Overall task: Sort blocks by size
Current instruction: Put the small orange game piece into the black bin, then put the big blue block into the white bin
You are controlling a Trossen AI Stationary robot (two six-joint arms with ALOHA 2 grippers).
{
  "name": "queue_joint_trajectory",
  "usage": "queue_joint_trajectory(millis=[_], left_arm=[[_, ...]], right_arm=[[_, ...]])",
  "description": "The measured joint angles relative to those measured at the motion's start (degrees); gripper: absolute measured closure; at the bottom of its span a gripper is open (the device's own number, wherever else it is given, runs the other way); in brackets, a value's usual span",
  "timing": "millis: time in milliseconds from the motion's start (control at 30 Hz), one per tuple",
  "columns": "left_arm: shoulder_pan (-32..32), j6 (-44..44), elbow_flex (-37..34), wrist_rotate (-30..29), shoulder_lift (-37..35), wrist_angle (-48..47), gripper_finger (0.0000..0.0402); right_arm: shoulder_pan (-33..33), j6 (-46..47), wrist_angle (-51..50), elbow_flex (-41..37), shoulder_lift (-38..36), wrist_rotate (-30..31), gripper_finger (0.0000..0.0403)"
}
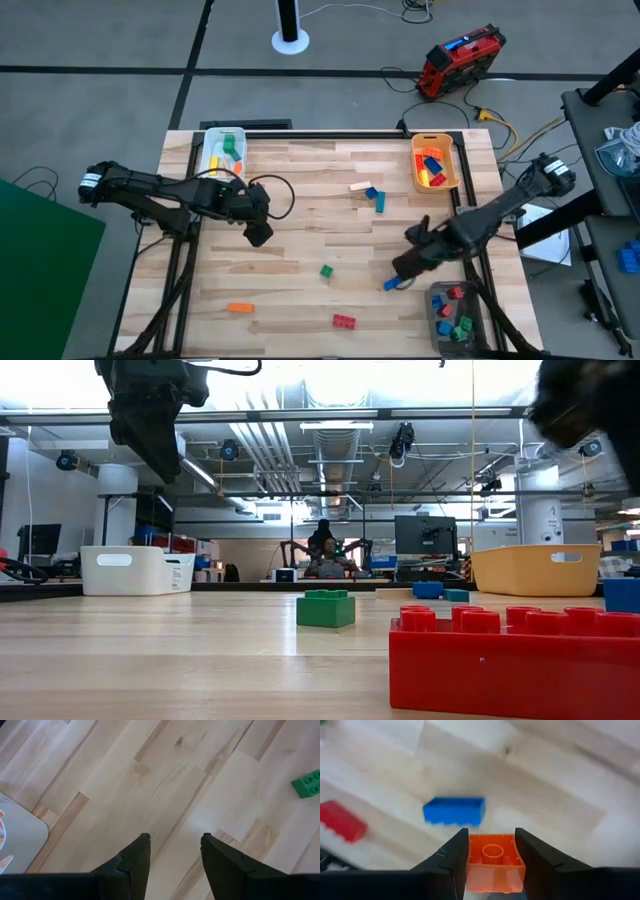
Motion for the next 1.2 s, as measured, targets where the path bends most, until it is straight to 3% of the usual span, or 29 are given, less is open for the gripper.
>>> queue_joint_trajectory(millis=[467,700,1133,1200], left_arm=[[0.00,-1.08,0.00,0.02,0.00,0.00,0.0249],[0.00,-1.14,0.00,0.02,0.00,0.02,0.0249],[0.00,-1.49,0.00,0.02,0.00,0.04,0.0249],[0.02,-1.46,0.00,0.02,0.00,0.04,0.0249]], right_arm=[[22.66,25.14,-1.79,0.92,-2.20,-0.47,0.0263],[24.69,28.32,-2.14,0.73,-2.20,0.13,0.0256],[24.68,27.85,-4.16,0.64,-2.20,0.26,0.0205],[24.60,27.93,-4.15,0.70,-2.26,2.53,0.0203]])
